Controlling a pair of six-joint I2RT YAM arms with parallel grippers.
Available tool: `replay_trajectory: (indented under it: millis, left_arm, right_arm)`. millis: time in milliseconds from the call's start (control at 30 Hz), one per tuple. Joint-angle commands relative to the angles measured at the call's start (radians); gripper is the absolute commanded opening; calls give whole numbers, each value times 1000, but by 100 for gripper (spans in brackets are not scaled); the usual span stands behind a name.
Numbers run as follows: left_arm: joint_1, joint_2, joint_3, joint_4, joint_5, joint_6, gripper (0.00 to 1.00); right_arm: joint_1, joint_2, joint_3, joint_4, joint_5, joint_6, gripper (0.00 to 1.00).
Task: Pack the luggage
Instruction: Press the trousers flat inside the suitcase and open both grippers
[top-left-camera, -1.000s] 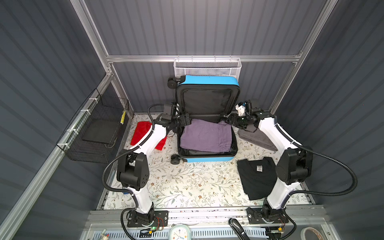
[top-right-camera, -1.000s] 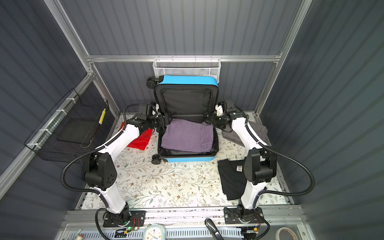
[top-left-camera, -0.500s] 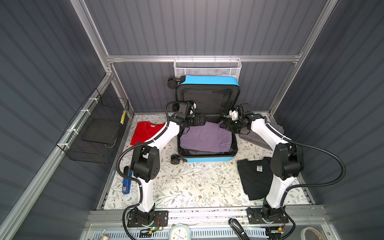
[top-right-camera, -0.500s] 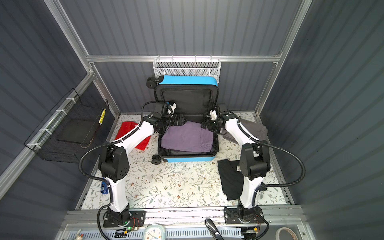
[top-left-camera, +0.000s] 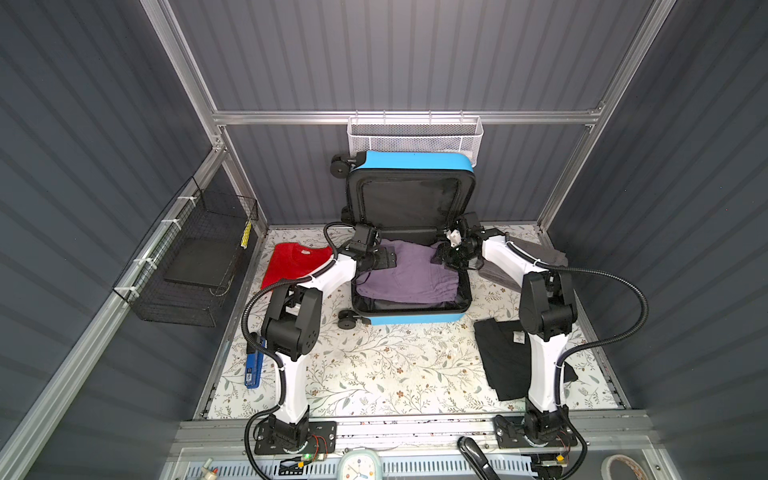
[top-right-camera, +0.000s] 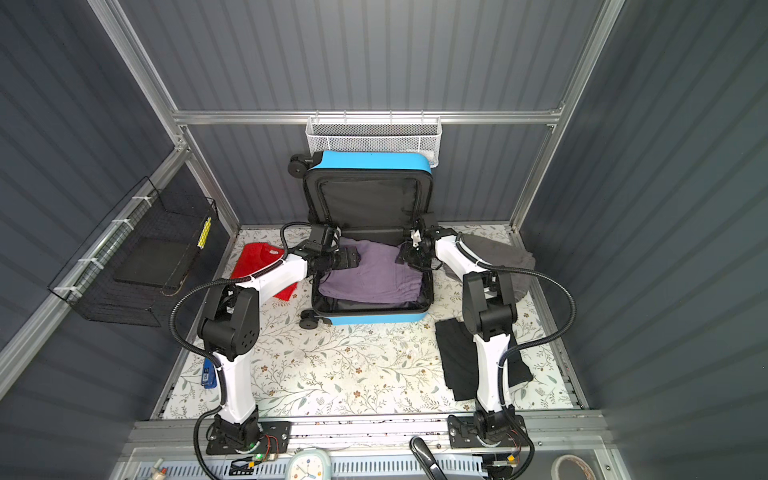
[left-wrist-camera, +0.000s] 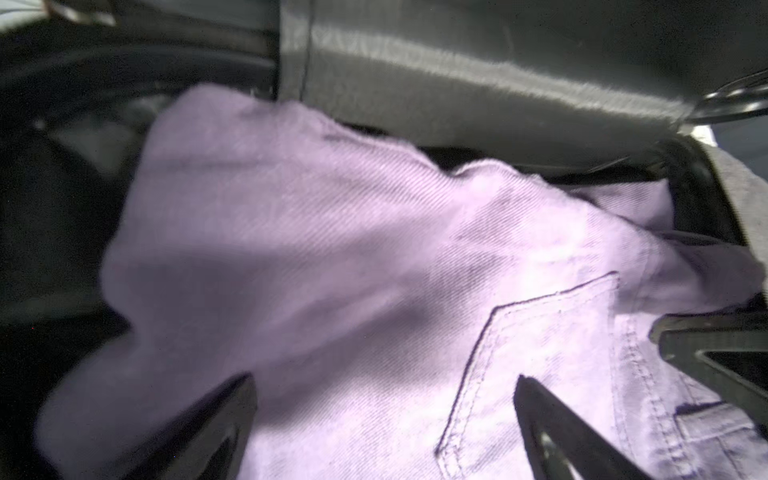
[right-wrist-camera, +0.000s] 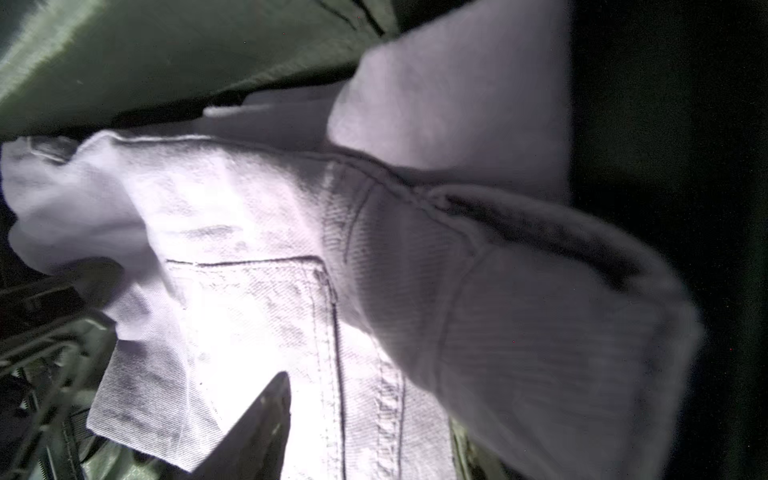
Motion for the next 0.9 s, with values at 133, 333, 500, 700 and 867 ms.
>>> replay_trajectory:
  millis: [133, 333, 500, 700, 867]
  left_arm:
    - [16, -106, -28, 14, 21, -21, 100]
    - [13, -164, 21, 13, 106, -21, 100]
    - [13, -182, 69, -16, 134, -15, 100]
    - [13, -212, 46, -27, 149, -9, 100]
    - [10, -255, -23, -26, 157, -7, 100]
  right_arm:
    - [-6, -76, 42, -29, 6, -44, 61]
    - [-28, -140, 68, -33, 88, -65, 61]
    - [-31, -91, 124, -64, 100, -73, 61]
    - [-26, -50, 121, -40, 79, -46, 60]
    - [-3, -125, -20, 15, 52, -30, 60]
